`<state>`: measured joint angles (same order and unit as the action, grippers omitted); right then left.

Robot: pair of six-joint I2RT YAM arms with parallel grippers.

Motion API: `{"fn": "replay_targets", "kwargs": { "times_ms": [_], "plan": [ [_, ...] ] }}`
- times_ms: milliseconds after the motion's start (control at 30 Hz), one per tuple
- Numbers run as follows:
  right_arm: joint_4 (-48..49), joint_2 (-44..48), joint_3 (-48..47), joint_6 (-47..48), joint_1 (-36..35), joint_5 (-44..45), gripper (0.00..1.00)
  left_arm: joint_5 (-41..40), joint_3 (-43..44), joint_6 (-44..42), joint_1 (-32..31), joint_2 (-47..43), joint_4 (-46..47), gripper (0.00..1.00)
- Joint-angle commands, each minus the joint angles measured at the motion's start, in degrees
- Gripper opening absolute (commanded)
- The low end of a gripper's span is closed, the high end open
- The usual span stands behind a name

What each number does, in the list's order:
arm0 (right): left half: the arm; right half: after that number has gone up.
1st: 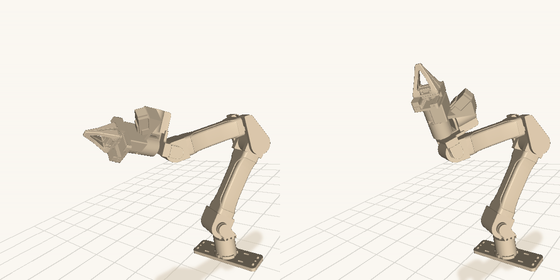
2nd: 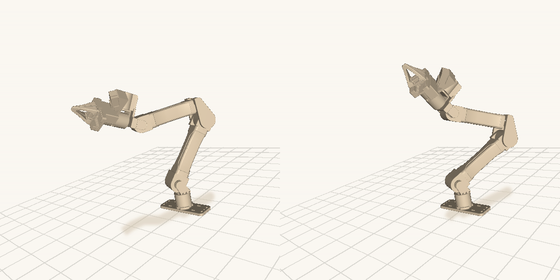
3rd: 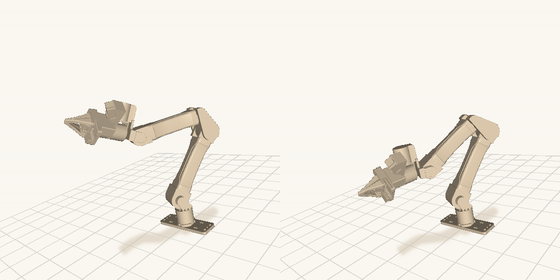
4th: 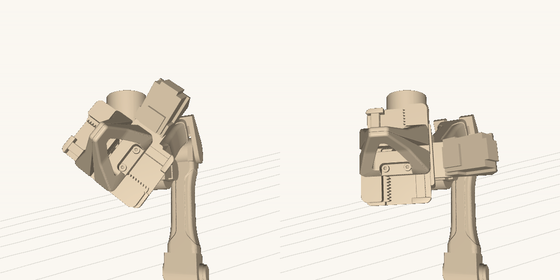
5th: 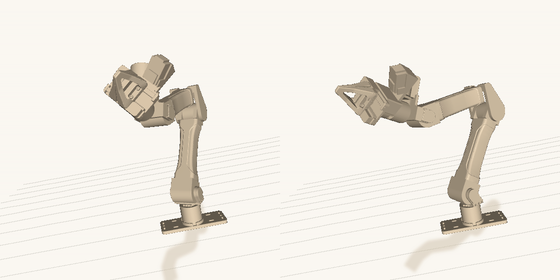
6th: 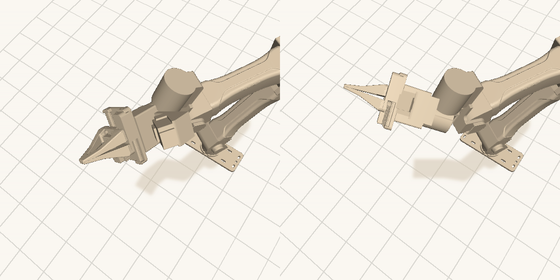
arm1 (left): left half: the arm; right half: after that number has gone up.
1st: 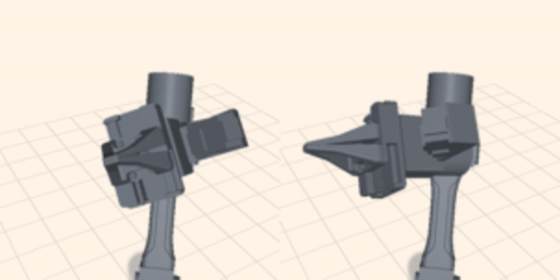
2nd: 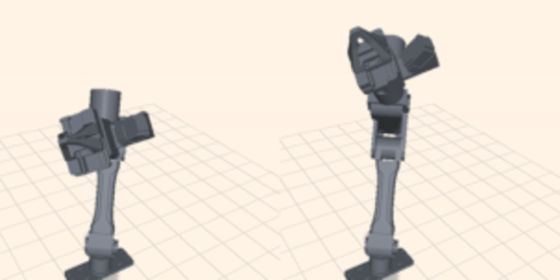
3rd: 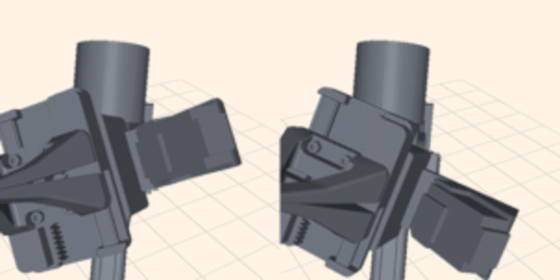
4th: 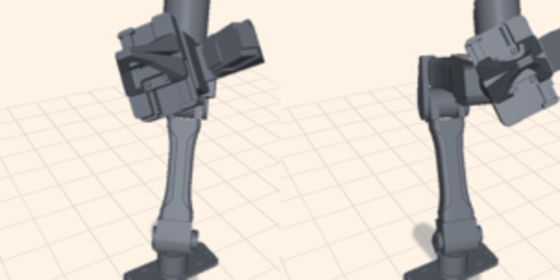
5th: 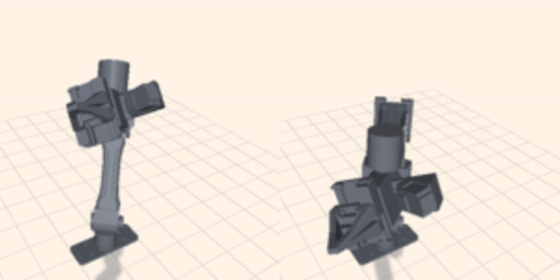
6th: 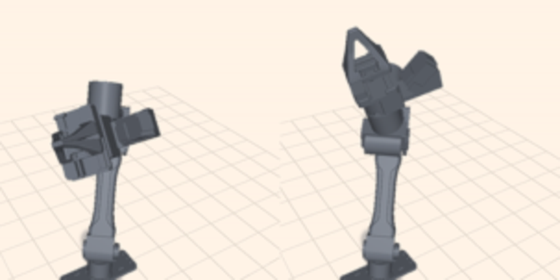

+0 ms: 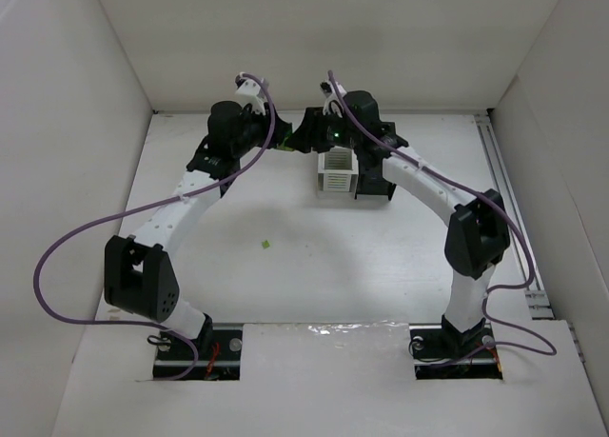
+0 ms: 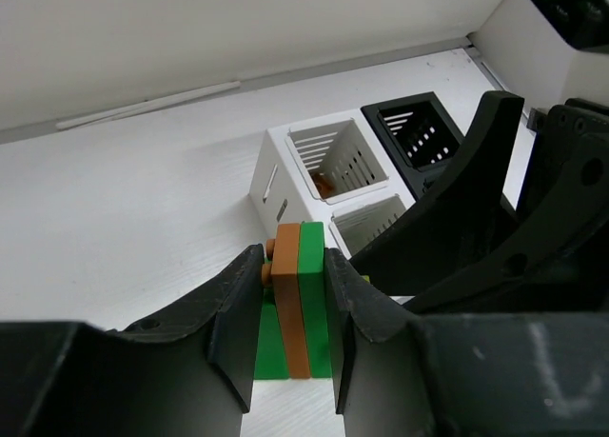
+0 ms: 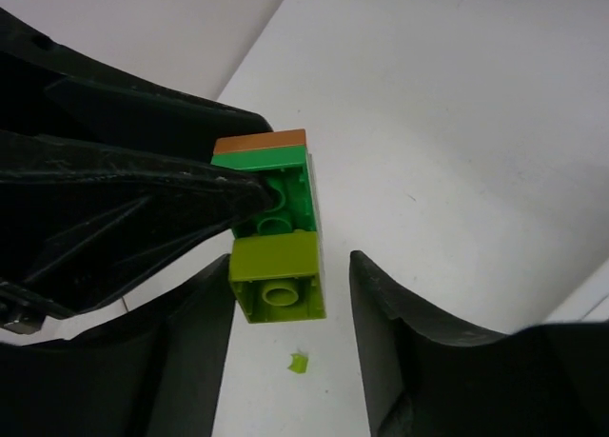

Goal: Sort the legos into containers by color

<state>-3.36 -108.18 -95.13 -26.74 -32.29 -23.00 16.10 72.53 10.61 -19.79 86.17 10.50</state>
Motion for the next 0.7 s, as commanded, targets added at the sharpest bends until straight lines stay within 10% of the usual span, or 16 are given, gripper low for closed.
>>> {"fn": "replay_targets", "kwargs": {
  "times_ms": [0,300,667],
  "plan": [
    [2.39,-0.28,-3.04,1.96,-0.40,-0.81,0.54,1.30,-0.11,0.64,-0.07,-3.20,2.68,0.00],
    [2.92,2.35,-0.59,4.41,-0.93,-2.40,0.11,-0.01,-0.64,0.64,-0.07,-2.67,2.15,0.00],
    [2.92,13.52,9.88,6.09,2.32,-1.34,0.01,-5.11,-0.11,-4.63,2.21,0.22,2.77,0.00]
  ]
}}
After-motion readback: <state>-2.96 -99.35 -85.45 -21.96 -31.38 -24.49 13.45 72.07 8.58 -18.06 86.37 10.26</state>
